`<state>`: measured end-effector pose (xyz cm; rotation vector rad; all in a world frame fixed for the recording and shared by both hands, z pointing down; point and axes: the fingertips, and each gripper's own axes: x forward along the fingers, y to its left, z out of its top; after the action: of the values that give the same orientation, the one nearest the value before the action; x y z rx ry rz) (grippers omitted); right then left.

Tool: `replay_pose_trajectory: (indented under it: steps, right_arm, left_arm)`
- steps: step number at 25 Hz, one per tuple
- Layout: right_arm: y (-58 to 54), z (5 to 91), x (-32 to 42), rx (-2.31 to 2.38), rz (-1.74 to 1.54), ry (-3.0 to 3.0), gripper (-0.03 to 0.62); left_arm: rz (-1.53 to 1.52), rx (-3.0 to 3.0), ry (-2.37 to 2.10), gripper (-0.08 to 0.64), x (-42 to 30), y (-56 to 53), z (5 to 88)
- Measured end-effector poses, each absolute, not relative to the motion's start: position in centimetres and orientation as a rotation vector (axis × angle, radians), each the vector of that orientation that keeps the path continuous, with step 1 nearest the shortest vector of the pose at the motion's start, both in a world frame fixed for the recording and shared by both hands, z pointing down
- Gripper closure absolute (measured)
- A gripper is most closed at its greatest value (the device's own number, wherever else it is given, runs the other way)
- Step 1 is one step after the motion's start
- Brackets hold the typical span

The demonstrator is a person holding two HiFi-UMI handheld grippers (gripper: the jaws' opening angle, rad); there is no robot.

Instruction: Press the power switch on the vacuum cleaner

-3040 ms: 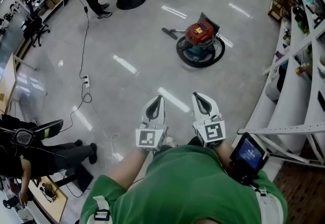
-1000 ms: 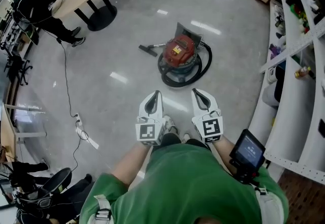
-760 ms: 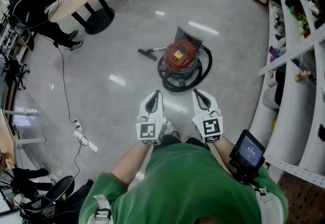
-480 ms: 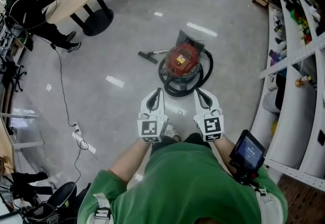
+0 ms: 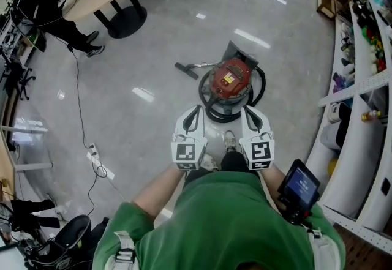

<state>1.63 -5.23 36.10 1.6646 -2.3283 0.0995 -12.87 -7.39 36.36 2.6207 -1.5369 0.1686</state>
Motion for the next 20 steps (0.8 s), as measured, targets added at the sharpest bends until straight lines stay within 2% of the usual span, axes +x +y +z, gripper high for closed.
replay_pose_trajectory:
  steps: [20]
  right_arm:
    - [-17.9, 41.3, 4.9, 1.514, 0.201, -2.36, 0.589]
  left_arm:
    - [0.312, 2.525, -1.549, 0.554, -8.4, -19.0, 40.8]
